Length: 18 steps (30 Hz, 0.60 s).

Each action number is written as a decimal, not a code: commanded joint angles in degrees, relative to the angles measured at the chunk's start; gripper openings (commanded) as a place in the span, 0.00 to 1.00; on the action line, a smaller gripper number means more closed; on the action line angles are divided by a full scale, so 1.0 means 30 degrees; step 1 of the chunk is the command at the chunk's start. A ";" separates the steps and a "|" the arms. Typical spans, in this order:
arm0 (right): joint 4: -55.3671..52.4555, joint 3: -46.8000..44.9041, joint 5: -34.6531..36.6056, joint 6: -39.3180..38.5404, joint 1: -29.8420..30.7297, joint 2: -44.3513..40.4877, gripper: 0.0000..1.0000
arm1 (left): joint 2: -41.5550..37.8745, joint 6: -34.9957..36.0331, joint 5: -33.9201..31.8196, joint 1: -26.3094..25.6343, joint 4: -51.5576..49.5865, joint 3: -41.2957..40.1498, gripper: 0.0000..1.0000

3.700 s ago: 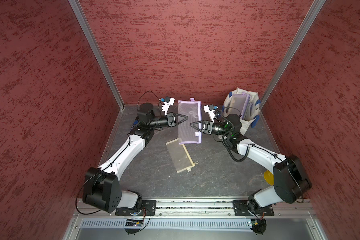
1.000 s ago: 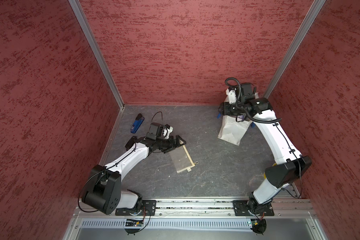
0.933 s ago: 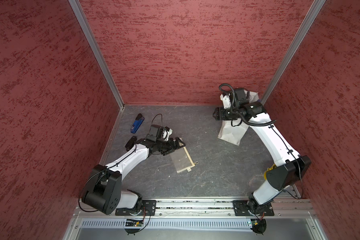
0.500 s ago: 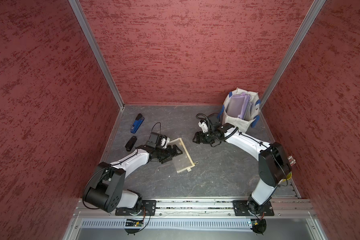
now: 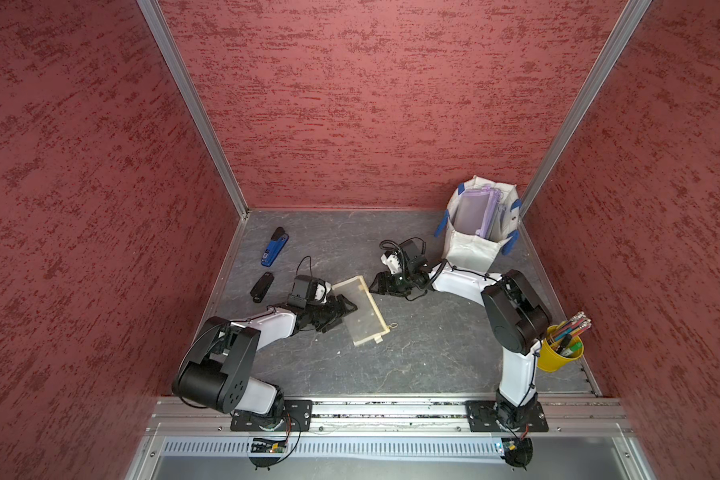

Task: Put the pencil pouch into the canvas bag
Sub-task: Pick up the pencil pouch from the center of the board.

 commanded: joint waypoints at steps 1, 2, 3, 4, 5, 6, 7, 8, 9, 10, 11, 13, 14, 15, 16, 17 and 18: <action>0.1783 -0.0625 -0.0888 0.0819 0.0174 0.0613 0.66 | 0.1048 -0.0700 -0.0783 -0.0062 0.1233 -0.0521 0.76; 0.2180 -0.0839 -0.1094 0.1067 0.0201 0.0759 0.65 | 0.1296 -0.0889 -0.0924 -0.0062 0.1533 -0.0594 0.74; 0.2631 -0.1026 -0.1383 0.1343 0.0202 0.0949 0.65 | 0.1542 -0.1053 -0.1071 -0.0062 0.1891 -0.0652 0.73; 0.2978 -0.1158 -0.1591 0.1574 0.0253 0.1102 0.65 | 0.1805 -0.1188 -0.1119 -0.0062 0.2271 -0.0709 0.71; 0.3291 -0.1258 -0.1783 0.1713 0.0311 0.1259 0.64 | 0.2107 -0.1335 -0.1150 -0.0062 0.2694 -0.0707 0.70; 0.3451 -0.1298 -0.1849 0.1812 0.0421 0.1351 0.64 | 0.2379 -0.1473 -0.1136 -0.0084 0.3076 -0.0698 0.69; 0.3515 -0.1303 -0.1902 0.1816 0.0502 0.1398 0.64 | 0.2586 -0.1563 -0.1145 -0.0114 0.3379 -0.0698 0.68; 0.3601 -0.1327 -0.1979 0.1841 0.0575 0.1447 0.63 | 0.2743 -0.1738 -0.1193 -0.0147 0.3785 -0.0727 0.67; 0.3730 -0.1402 -0.2074 0.1888 0.0638 0.1441 0.63 | 0.2866 -0.1840 -0.1222 -0.0150 0.4166 -0.0742 0.66; 0.3875 -0.1470 -0.2181 0.1932 0.0670 0.1474 0.62 | 0.3026 -0.1922 -0.1227 -0.0150 0.4450 -0.0727 0.64; 0.3998 -0.1537 -0.2308 0.2020 0.0675 0.1477 0.62 | 0.3163 -0.2013 -0.1187 -0.0150 0.4772 -0.0700 0.62; 0.4082 -0.1611 -0.2434 0.2024 0.0755 0.1462 0.61 | 0.3365 -0.2270 -0.1070 -0.0150 0.5487 -0.0676 0.58; 0.4106 -0.1633 -0.2463 0.2035 0.0756 0.1405 0.60 | 0.3459 -0.2334 -0.0992 -0.0150 0.5694 -0.0600 0.56; 0.4081 -0.1642 -0.2449 0.2028 0.0760 0.1368 0.60 | 0.3472 -0.2359 -0.0975 -0.0151 0.5684 -0.0492 0.53; 0.4042 -0.1655 -0.2406 0.1969 0.0762 0.1254 0.59 | 0.3456 -0.2381 -0.0946 -0.0154 0.5672 -0.0393 0.48; 0.3929 -0.1620 -0.2297 0.1911 0.0752 0.1077 0.59 | 0.3370 -0.2381 -0.0877 -0.0150 0.5678 -0.0311 0.41; 0.3773 -0.1579 -0.2241 0.1822 0.0772 0.0920 0.59 | 0.3210 -0.2345 -0.0830 -0.0150 0.5611 -0.0219 0.34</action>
